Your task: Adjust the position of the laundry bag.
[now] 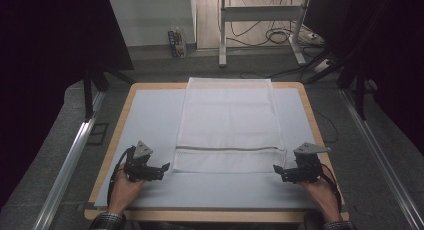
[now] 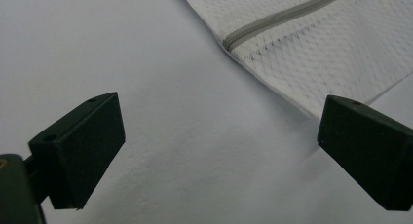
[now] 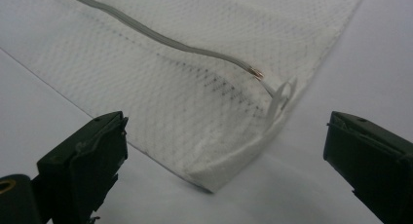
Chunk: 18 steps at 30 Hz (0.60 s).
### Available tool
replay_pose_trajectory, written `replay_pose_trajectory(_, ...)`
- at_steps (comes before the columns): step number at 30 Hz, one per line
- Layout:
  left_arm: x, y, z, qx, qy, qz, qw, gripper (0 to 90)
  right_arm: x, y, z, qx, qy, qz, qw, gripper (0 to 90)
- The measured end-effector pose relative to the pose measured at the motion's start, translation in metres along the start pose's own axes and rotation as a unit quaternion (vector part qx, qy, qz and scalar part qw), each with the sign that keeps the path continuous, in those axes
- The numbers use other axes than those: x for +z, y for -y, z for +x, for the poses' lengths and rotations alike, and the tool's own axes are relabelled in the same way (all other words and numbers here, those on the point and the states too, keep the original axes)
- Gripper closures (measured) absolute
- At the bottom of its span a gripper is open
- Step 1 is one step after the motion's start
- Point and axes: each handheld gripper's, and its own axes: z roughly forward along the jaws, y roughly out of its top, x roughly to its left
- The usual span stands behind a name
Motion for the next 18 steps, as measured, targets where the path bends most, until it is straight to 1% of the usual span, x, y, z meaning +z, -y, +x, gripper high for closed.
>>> replay_pose_trajectory(3, 0.001, -0.001, 0.001, -0.001, -0.003, 0.002, 1.0000, 3.1, 0.001, -0.001, 0.001, 0.000, 0.004, 0.001, 1.0000, 1.3)
replay_pose_trajectory(4, 0.003, -0.002, 0.003, -0.007, -0.010, 0.002, 0.9999, 2.8, 0.002, -0.001, 0.000, -0.002, 0.006, -0.004, 1.0000, 0.7)
replay_pose_trajectory(6, 0.004, -0.004, 0.006, -0.019, -0.001, -0.008, 0.9998, 2.8, 0.002, -0.003, -0.001, 0.004, 0.011, -0.010, 0.9999, 0.7)
replay_pose_trajectory(7, 0.004, -0.005, 0.007, -0.024, 0.003, -0.011, 0.9997, 2.6, 0.002, -0.005, -0.002, 0.008, 0.008, -0.010, 0.9999, 0.7)
replay_pose_trajectory(8, 0.004, -0.006, 0.009, -0.033, 0.013, -0.018, 0.9992, 2.2, 0.002, -0.006, -0.002, 0.011, 0.006, -0.009, 0.9999, 0.7)
replay_pose_trajectory(10, 0.005, -0.008, 0.011, -0.042, 0.022, -0.023, 0.9986, 2.3, 0.003, -0.008, -0.004, 0.018, 0.008, -0.007, 0.9998, 0.9)
replay_pose_trajectory(12, 0.007, -0.010, 0.012, -0.041, 0.024, -0.023, 0.9986, 3.1, 0.004, -0.009, -0.006, 0.023, 0.008, 0.000, 0.9997, 1.8)
replay_pose_trajectory(14, 0.010, -0.012, 0.010, -0.033, 0.024, -0.016, 0.9990, 4.1, 0.004, -0.011, -0.006, 0.024, 0.012, 0.004, 0.9996, 3.4)
replay_pose_trajectory(15, 0.010, -0.012, 0.010, -0.033, 0.024, -0.016, 0.9990, 5.0, 0.004, -0.011, -0.006, 0.024, 0.012, 0.004, 0.9996, 3.4)
replay_pose_trajectory(16, 0.011, -0.014, 0.009, -0.031, 0.024, -0.014, 0.9991, 5.0, 0.004, -0.012, -0.006, 0.024, 0.017, 0.005, 0.9996, 4.5)
replay_pose_trajectory(17, 0.013, -0.017, 0.007, -0.024, 0.022, -0.008, 0.9994, 7.0, 0.004, -0.014, -0.007, 0.022, 0.021, 0.004, 0.9995, 7.1)
replay_pose_trajectory(18, 0.015, -0.019, 0.006, -0.021, 0.020, -0.007, 0.9996, 7.8, 0.004, -0.015, -0.007, 0.020, 0.022, 0.005, 0.9995, 8.6)
